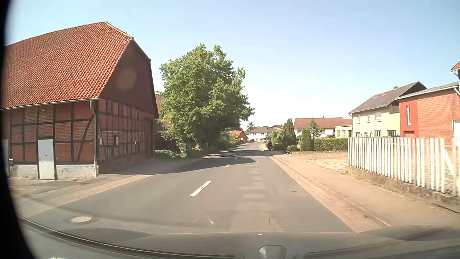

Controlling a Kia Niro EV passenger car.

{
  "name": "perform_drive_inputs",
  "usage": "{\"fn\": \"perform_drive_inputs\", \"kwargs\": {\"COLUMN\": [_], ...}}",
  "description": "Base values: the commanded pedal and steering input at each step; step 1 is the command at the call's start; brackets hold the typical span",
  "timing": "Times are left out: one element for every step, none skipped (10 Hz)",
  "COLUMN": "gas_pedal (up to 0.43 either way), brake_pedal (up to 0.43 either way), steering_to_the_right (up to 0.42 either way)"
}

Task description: Follow the waypoints while adhering to traffic rules and regulations

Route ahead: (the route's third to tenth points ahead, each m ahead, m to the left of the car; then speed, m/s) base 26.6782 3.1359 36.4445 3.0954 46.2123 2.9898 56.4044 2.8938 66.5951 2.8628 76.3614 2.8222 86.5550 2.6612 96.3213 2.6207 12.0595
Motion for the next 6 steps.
{"fn": "perform_drive_inputs", "kwargs": {"gas_pedal": [0.15, 0.15, 0.15, 0.15, 0.15, 0.15], "brake_pedal": [0.006, 0.006, 0.006, 0.006, 0.006, 0.006], "steering_to_the_right": [0.004, 0.004, 0.004, 0.004, 0.004, 0.004]}}
